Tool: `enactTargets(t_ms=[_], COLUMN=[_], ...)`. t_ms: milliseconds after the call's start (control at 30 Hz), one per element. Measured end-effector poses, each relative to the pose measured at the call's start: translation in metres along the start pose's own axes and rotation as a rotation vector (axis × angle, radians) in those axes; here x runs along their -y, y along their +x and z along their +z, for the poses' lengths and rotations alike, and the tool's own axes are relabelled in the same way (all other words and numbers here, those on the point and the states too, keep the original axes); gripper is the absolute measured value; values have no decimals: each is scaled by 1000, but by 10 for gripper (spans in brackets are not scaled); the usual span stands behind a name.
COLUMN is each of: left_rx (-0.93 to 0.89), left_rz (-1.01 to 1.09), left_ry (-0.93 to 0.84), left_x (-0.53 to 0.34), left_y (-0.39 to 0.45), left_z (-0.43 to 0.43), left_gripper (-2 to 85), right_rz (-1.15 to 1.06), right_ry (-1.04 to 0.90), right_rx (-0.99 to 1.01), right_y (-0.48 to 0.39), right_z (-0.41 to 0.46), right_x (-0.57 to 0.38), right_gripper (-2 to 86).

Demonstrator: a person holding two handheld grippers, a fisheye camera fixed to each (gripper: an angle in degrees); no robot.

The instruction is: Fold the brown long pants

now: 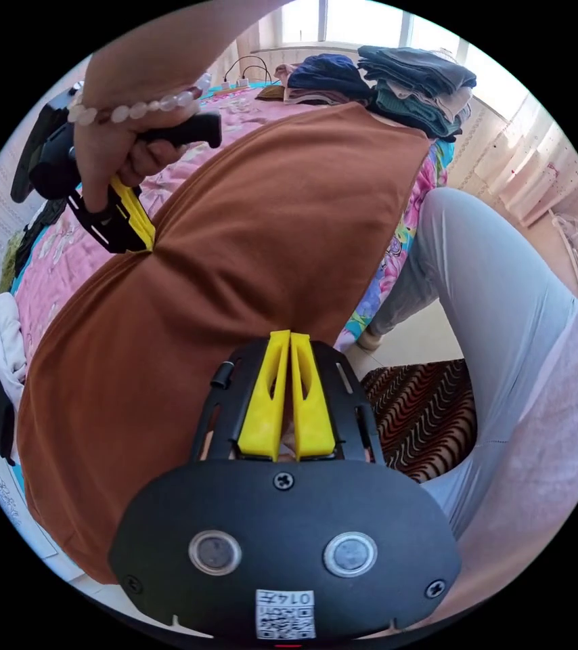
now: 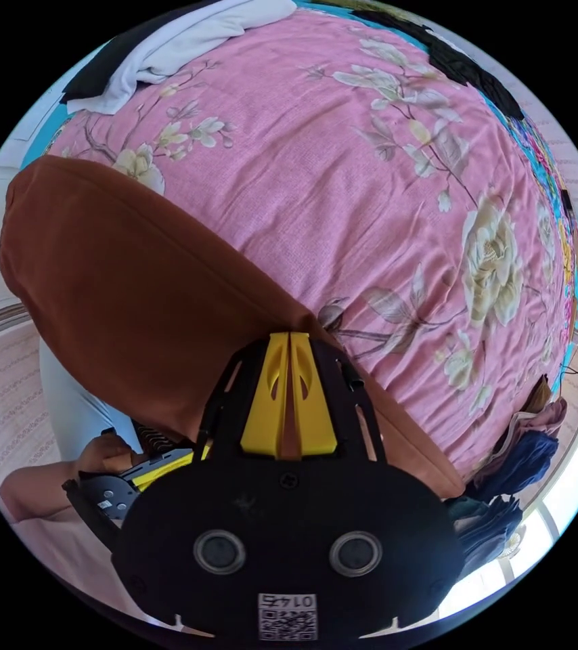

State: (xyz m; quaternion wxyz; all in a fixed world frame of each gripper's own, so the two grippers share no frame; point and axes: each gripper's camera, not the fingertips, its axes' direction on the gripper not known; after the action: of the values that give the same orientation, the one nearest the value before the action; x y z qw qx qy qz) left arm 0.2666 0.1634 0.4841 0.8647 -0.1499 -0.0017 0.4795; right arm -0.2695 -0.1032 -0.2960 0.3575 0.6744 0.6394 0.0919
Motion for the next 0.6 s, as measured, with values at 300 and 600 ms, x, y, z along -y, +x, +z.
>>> enactTargets(t_ms=[300,600], left_rx=[-105,-150], left_rz=[-116,-42], left_ry=[68,34], left_x=[2,58], left_y=[-16,-29], left_z=[-22,-33], left_gripper=[-10,-6], right_rz=[245,1008], right_ry=[428,654], right_rx=[259,387], right_y=[66,176], right_z=[27,144], right_x=[-172,-490], right_gripper=[-8,49])
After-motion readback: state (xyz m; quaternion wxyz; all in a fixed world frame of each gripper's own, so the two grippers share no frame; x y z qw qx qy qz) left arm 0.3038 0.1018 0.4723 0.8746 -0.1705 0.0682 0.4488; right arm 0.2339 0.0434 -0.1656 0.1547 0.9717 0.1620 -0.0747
